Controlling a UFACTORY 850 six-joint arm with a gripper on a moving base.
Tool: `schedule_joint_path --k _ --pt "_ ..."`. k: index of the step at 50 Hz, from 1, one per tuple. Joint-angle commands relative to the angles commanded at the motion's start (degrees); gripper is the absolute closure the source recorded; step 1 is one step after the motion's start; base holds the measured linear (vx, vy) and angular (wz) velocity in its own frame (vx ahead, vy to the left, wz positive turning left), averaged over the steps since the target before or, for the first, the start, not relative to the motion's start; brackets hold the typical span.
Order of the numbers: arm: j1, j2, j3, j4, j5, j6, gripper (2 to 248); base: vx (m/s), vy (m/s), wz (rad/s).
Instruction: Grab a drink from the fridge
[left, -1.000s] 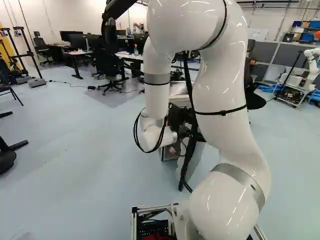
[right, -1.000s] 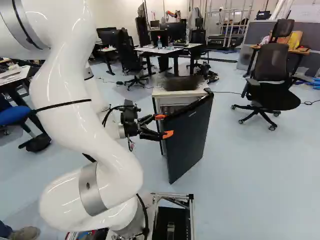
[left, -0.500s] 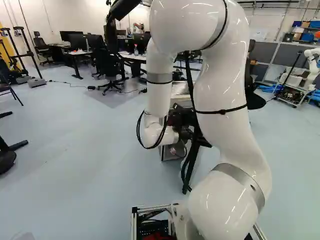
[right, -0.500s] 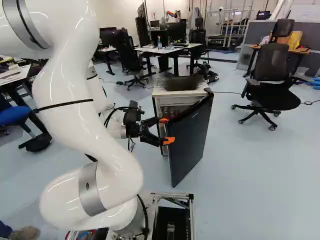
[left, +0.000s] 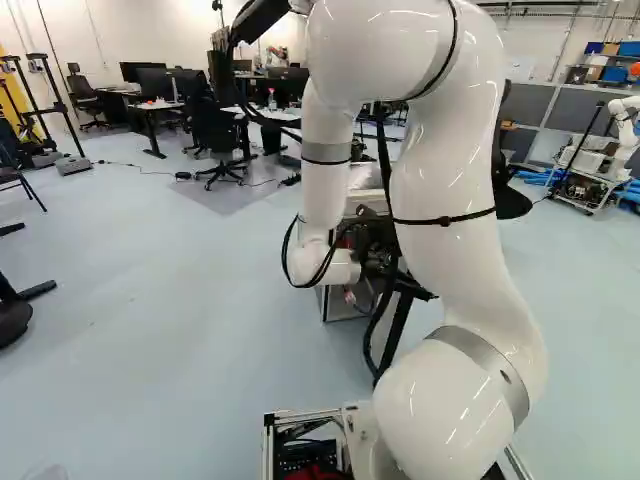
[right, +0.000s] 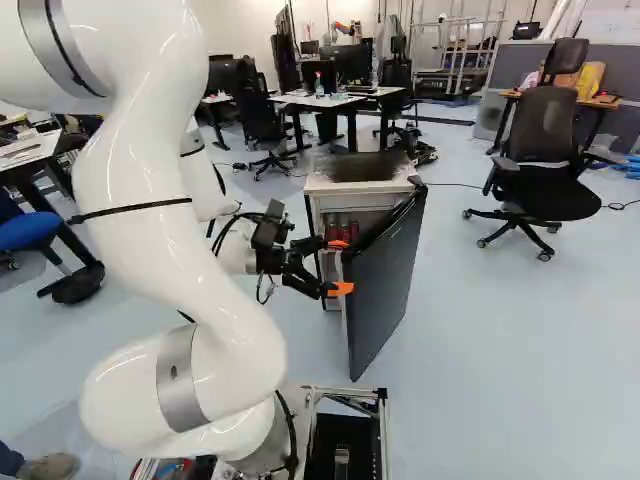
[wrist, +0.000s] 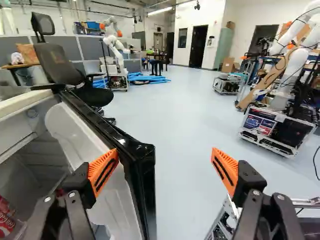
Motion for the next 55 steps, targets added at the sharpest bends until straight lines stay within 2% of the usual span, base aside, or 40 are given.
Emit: schedule_joint_path --k 32,55 --pt "-6.36 -0.3 -2.94 6.01 0.0 0.0 3 0.0 0.0 0.0" --pt "-13.49 -0.79 -6.58 6.23 -0.04 0.0 3 0.0 0.0 0.0"
